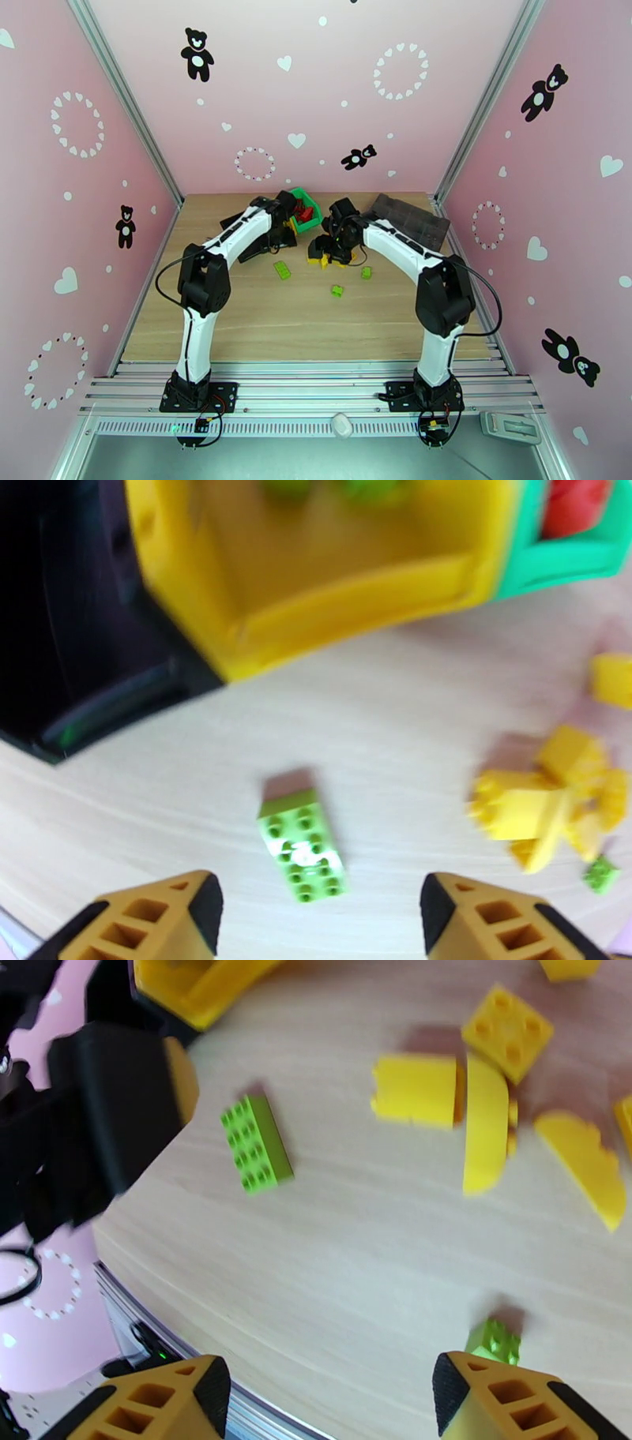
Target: Sort the legos into containers by color
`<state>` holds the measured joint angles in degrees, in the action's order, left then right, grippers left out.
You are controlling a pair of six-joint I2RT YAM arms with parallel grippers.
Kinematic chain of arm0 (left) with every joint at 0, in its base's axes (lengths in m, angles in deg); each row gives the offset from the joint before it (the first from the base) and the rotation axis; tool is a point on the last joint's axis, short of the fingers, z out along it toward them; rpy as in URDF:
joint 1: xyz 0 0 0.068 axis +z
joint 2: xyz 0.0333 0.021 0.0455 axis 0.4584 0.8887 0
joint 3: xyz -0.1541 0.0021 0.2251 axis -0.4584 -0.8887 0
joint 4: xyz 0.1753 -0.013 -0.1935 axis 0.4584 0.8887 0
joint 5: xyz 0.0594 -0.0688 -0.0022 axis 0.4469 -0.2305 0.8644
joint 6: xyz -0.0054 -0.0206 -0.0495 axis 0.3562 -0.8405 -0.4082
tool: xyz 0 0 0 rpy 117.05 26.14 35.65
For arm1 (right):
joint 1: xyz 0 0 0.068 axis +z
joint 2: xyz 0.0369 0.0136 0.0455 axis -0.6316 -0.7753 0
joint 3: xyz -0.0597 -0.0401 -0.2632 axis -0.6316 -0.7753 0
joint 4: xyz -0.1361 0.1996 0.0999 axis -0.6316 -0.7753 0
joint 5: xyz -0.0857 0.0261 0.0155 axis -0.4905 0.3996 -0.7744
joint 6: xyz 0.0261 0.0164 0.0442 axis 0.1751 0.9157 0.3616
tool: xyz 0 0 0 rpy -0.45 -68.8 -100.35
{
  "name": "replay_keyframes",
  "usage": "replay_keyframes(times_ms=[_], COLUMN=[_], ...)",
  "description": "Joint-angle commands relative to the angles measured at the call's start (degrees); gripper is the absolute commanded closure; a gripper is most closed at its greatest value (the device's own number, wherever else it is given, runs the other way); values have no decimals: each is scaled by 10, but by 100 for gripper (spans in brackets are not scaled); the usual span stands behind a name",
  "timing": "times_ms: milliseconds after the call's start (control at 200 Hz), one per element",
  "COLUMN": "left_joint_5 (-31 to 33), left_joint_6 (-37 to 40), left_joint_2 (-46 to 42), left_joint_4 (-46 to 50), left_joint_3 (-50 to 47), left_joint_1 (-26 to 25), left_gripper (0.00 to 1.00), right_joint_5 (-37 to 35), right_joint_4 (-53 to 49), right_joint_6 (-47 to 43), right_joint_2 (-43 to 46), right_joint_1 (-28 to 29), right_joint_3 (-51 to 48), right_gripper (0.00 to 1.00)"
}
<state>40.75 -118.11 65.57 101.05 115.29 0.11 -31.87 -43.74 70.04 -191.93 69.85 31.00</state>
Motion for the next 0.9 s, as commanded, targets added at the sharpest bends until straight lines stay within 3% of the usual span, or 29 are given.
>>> replay_keyframes(times_ms=[0,511,896], left_joint_5=[-1,-50,-47], left_joint_6=[-26,-50,-57], left_joint_2=[-8,33,23], left_joint_4=[-13,-70,-84], left_joint_3=[-25,-82,-119], left_joint_1=[-7,-18,-23], left_gripper=[29,36,50], right_joint_5=[-20,-18,-12], right_joint_4=[-13,-6,-4], right_joint_6=[-8,-1,-4], right_joint_2=[42,77,68], right_joint_1=[7,10,11], right_joint_3=[-33,-80,-75], right_gripper=[27,26,26])
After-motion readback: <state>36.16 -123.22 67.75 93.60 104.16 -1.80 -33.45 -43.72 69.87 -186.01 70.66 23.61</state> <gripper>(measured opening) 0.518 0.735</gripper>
